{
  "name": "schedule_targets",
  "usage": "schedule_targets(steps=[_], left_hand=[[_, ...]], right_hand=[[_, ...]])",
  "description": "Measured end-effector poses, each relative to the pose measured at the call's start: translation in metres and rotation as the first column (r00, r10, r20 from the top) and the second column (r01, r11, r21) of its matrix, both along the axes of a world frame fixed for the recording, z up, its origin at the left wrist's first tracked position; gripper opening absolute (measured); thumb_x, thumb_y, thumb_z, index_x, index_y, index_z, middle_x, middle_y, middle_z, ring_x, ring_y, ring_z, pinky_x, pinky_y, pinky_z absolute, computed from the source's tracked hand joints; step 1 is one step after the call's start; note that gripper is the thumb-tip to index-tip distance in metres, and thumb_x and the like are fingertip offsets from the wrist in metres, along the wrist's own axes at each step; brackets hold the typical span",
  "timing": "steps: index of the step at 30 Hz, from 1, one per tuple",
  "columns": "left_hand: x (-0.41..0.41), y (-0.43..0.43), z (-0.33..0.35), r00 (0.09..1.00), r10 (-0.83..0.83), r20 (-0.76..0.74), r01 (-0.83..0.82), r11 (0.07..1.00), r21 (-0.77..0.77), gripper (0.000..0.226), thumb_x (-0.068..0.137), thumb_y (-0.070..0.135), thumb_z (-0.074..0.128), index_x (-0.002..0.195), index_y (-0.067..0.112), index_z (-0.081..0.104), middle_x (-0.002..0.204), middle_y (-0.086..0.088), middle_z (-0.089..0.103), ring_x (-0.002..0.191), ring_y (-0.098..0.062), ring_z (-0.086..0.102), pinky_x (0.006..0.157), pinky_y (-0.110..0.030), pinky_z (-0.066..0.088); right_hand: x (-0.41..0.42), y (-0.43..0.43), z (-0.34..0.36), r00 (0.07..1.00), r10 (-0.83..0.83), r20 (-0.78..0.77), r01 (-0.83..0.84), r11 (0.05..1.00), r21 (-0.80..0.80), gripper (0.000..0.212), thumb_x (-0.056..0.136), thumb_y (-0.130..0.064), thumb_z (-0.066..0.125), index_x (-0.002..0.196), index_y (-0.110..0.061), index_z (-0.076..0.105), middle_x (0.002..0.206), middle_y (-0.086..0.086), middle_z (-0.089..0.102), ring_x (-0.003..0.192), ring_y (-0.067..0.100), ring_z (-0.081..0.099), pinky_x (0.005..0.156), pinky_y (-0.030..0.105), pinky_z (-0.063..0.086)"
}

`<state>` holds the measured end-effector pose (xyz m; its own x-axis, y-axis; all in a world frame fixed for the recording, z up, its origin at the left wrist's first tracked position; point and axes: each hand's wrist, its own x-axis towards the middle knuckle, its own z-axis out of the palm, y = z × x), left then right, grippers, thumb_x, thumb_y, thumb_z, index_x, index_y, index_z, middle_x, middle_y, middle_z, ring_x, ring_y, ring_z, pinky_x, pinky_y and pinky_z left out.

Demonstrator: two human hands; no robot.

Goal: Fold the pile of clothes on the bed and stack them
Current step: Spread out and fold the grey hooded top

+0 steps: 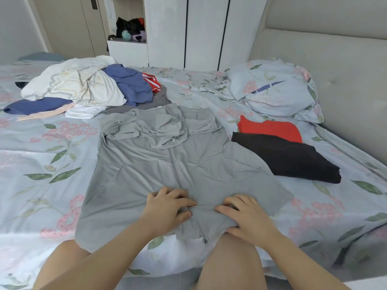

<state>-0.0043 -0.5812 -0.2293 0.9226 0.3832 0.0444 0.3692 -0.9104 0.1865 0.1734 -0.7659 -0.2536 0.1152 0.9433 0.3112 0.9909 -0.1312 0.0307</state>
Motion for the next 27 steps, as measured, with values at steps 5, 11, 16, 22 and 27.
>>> schedule_targets(steps=[5, 11, 16, 22, 27], left_hand=[[-0.001, -0.005, 0.01, 0.998, 0.006, -0.063, -0.009, 0.999, -0.053, 0.095, 0.055, 0.087, -0.004, 0.133, 0.053, 0.039, 0.136, 0.027, 0.035, 0.125, -0.01, 0.03, 0.096, -0.033, 0.026], [-0.001, -0.021, 0.009, 0.951, -0.073, -0.302, 0.138, 0.97, 0.2, 0.093, 0.053, 0.075, 0.063, 0.131, 0.027, 0.045, 0.133, -0.002, 0.046, 0.115, -0.027, 0.049, 0.09, -0.046, 0.044], [-0.001, 0.0, 0.01, 0.979, -0.181, -0.09, 0.193, 0.97, 0.148, 0.054, 0.064, 0.065, 0.038, 0.096, 0.037, 0.071, 0.086, 0.016, 0.067, 0.067, -0.01, 0.065, 0.048, -0.023, 0.052], [0.005, 0.019, 0.027, 0.987, -0.15, -0.065, 0.153, 0.987, 0.046, 0.026, 0.096, 0.034, 0.042, 0.113, 0.039, 0.061, 0.12, 0.022, 0.059, 0.114, -0.002, 0.051, 0.084, -0.023, 0.045], [0.008, 0.019, 0.022, 0.997, -0.065, -0.034, 0.065, 0.998, 0.014, 0.022, 0.095, 0.033, 0.044, 0.108, 0.034, 0.061, 0.114, 0.017, 0.062, 0.11, -0.007, 0.053, 0.08, -0.024, 0.043]], right_hand=[[0.002, 0.003, 0.007, 0.987, 0.013, -0.159, -0.007, 0.999, 0.036, 0.033, 0.067, -0.036, 0.049, 0.095, -0.037, 0.065, 0.093, -0.02, 0.057, 0.087, 0.003, 0.048, 0.081, 0.015, 0.035], [0.002, 0.026, 0.034, 0.91, -0.119, -0.398, 0.036, 0.977, -0.211, 0.046, 0.07, -0.041, 0.038, 0.091, -0.02, 0.072, 0.088, -0.008, 0.062, 0.087, 0.015, 0.052, 0.08, 0.027, 0.042], [0.0, 0.025, 0.044, 0.923, -0.105, -0.371, -0.024, 0.945, -0.327, 0.063, 0.055, -0.059, 0.04, 0.105, -0.032, 0.066, 0.102, -0.015, 0.056, 0.098, 0.006, 0.046, 0.087, 0.022, 0.037], [0.001, 0.028, 0.046, 0.853, -0.19, -0.486, 0.019, 0.942, -0.335, 0.054, 0.058, -0.056, 0.045, 0.098, -0.031, 0.07, 0.088, -0.025, 0.051, 0.096, 0.008, 0.049, 0.089, 0.024, 0.04], [0.004, 0.037, 0.062, 0.716, -0.244, -0.654, -0.022, 0.928, -0.371, 0.007, 0.079, -0.014, 0.065, 0.082, -0.018, 0.07, 0.076, -0.007, 0.064, 0.074, 0.005, 0.056, 0.072, 0.025, 0.045]])
